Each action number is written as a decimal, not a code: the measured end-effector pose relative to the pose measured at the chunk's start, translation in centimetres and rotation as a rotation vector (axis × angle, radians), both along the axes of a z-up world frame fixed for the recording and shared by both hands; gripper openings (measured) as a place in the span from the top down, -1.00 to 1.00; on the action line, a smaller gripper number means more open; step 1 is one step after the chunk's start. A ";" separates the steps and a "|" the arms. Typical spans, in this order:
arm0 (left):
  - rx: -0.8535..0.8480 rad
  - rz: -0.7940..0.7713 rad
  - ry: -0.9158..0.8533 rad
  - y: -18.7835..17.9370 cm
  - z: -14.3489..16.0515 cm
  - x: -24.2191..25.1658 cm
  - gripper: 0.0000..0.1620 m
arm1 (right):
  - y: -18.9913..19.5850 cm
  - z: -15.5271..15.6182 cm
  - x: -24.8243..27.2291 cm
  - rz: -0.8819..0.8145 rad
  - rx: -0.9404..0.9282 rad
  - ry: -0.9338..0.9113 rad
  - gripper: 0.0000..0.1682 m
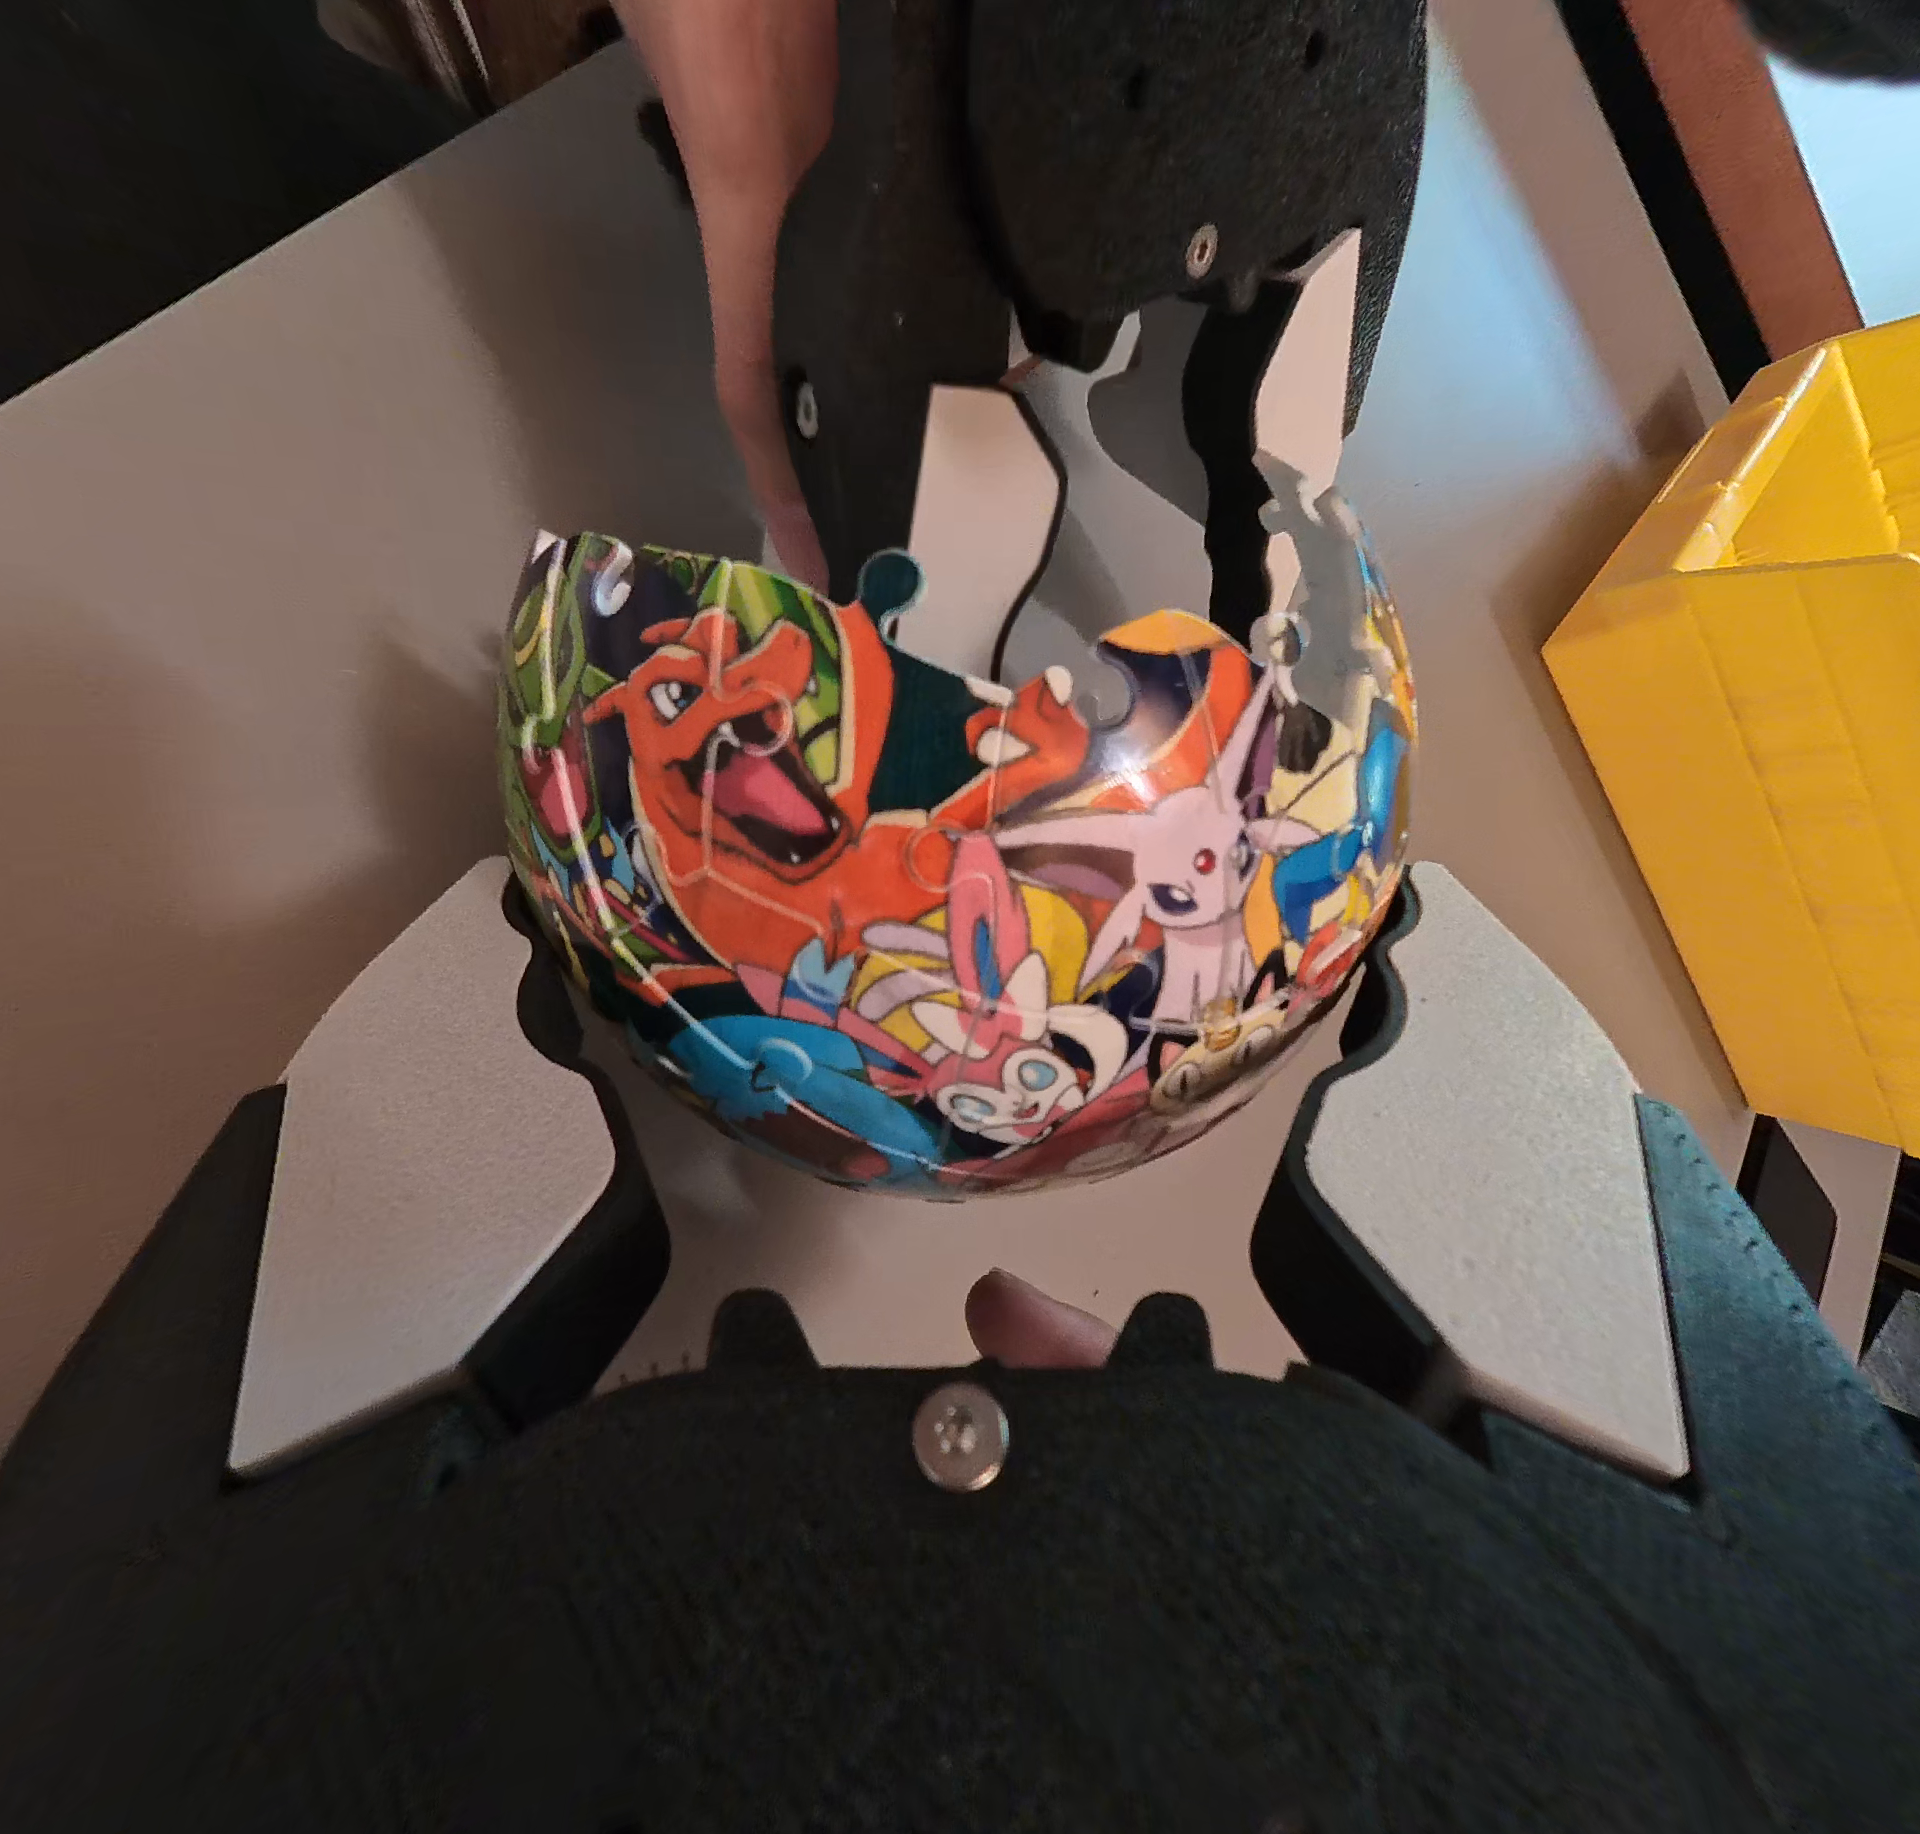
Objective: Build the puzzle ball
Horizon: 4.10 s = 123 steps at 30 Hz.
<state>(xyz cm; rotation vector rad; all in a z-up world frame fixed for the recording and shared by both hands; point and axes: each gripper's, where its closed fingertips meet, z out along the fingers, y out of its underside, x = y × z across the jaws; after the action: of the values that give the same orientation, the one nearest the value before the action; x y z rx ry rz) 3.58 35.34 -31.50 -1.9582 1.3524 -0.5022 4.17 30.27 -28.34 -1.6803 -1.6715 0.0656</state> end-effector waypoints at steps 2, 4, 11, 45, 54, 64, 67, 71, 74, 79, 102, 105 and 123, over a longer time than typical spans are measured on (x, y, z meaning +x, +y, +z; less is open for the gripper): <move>-0.003 -0.009 0.016 -0.2 -0.5 0.1 -0.20 | 0.0 0.0 0.0 0.001 0.002 -0.001 -0.71; 0.003 -0.011 0.033 -0.2 -0.9 0.1 -0.20 | 0.0 0.0 0.0 0.001 0.002 -0.002 -0.71; -0.009 0.013 0.068 -0.3 -1.1 -0.4 -0.20 | 0.0 0.0 0.0 0.000 0.002 -0.001 -0.71; 0.017 0.017 0.067 0.5 -0.3 -1.0 -0.18 | 0.0 0.0 -0.1 0.003 0.005 0.001 -0.71; 0.037 -0.024 0.118 0.1 -1.0 -1.2 -0.15 | 0.0 0.0 -0.1 0.003 0.006 0.001 -0.71; 0.001 -0.046 0.115 -0.6 -0.6 -1.2 -0.16 | 0.0 0.0 0.0 0.001 0.005 -0.001 -0.71; 0.008 -0.037 0.121 -0.4 -0.7 -1.3 -0.16 | 0.0 0.0 0.0 0.001 0.005 -0.002 -0.71; 0.014 -0.035 0.123 -0.4 -1.0 -1.1 -0.16 | 0.0 0.0 0.0 0.001 0.006 -0.003 -0.71; 0.017 -0.040 0.122 -0.5 -1.0 -0.9 -0.15 | 0.0 0.0 0.0 0.002 0.007 -0.003 -0.71; -0.005 -0.054 0.136 -0.9 -1.1 -1.1 -0.13 | 0.1 0.0 -0.1 0.003 0.008 -0.006 -0.71; 0.010 -0.037 0.116 -0.1 -0.8 -1.2 -0.17 | 0.1 0.0 0.0 0.005 0.011 -0.008 -0.72; 0.030 -0.036 0.167 0.3 -1.0 -2.0 -0.16 | 0.1 0.0 0.0 0.005 0.011 -0.007 -0.72; -0.021 -0.055 0.082 -0.6 -0.1 -1.1 -0.16 | 0.1 0.1 0.1 0.005 0.012 -0.011 -0.72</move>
<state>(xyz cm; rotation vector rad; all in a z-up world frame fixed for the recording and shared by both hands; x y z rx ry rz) 2.52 34.72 -31.64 -1.9821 1.4604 -0.4679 4.25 30.39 -28.29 -1.6706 -1.6809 0.0486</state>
